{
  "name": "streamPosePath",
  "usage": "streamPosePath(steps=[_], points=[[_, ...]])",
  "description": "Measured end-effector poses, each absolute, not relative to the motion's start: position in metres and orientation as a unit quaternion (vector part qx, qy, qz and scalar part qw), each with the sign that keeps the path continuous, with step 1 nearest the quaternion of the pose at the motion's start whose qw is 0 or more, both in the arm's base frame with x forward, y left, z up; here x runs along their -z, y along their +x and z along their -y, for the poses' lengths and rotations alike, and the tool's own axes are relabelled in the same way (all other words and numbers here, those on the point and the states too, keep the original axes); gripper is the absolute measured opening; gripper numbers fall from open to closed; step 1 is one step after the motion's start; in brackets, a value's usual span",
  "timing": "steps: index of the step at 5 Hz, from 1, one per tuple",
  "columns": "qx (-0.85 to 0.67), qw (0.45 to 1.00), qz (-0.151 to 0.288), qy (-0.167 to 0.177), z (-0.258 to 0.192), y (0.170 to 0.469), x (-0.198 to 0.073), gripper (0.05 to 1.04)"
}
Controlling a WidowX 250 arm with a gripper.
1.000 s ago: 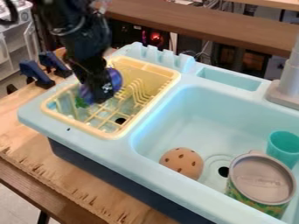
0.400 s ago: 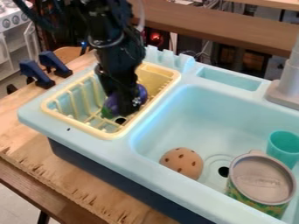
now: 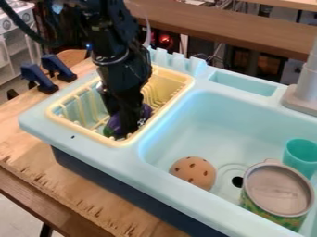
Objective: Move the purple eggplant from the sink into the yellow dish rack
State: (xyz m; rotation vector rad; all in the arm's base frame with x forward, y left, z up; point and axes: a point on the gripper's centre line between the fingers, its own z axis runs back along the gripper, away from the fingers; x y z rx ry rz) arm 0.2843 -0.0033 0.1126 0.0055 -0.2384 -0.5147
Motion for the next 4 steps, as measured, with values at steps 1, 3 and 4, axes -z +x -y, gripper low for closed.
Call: streamPosePath(steps=[1,3,4], points=[[0.222,0.967,0.126,-0.015,-0.002,0.28,-0.109,0.879],[0.229,0.963,0.138,-0.027,-0.011,0.282,-0.111,1.0],[0.236,0.962,0.136,-0.024,-0.02,0.28,-0.111,1.002]])
